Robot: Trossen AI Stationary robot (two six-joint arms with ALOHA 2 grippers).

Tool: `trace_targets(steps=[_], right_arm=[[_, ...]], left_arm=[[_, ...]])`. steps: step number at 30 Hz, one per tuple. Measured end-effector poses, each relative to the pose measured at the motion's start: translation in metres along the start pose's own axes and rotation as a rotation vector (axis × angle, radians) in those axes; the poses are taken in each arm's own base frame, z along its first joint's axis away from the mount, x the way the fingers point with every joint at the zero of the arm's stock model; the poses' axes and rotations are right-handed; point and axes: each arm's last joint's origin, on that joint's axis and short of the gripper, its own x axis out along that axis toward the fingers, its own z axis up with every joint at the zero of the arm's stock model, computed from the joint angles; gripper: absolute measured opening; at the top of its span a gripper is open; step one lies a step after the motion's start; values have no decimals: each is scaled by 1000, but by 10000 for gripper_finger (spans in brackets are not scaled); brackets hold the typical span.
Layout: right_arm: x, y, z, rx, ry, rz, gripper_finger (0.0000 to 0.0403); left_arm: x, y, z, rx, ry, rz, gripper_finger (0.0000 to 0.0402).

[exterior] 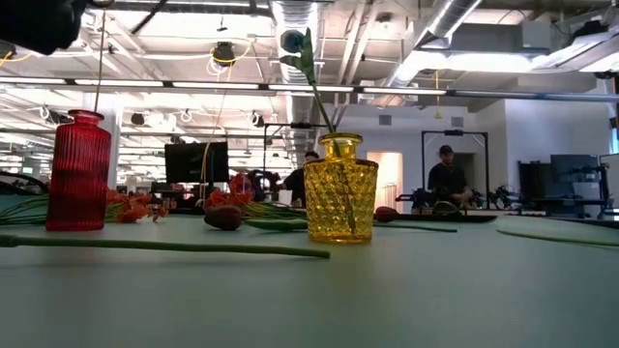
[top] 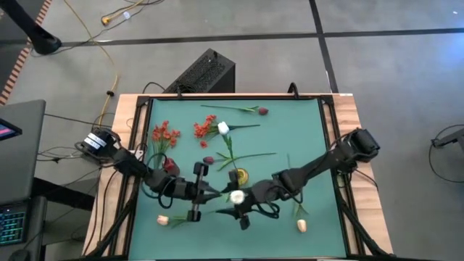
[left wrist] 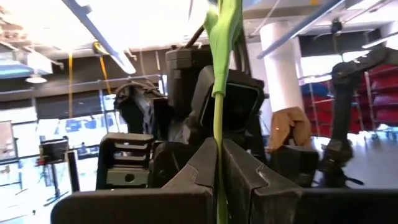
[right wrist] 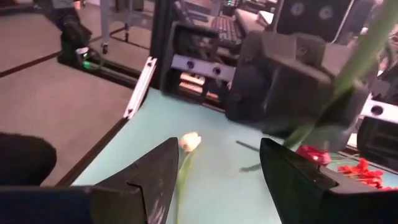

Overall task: Sort flowers into vase by color
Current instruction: Put the white flower into the yellow vase

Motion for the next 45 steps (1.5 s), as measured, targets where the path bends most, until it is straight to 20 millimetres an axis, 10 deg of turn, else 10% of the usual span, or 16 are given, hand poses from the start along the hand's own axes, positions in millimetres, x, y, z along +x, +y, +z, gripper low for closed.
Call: trace_targets(steps=[7, 23, 37, 45], right_arm=[[3, -13, -3, 4, 6, -32, 240], [5, -21, -6, -45, 43, -53, 62], [8, -51, -28, 152, 195, -90, 136], [6, -21, -34, 139, 269, -64, 230]], left_arm=[[-9, 8, 1, 27, 9, 47, 0], [-22, 15, 11, 90, 3, 56, 0], [-25, 23, 21, 203, 84, 249, 0], [-78, 13, 28, 17, 85, 49, 0]])
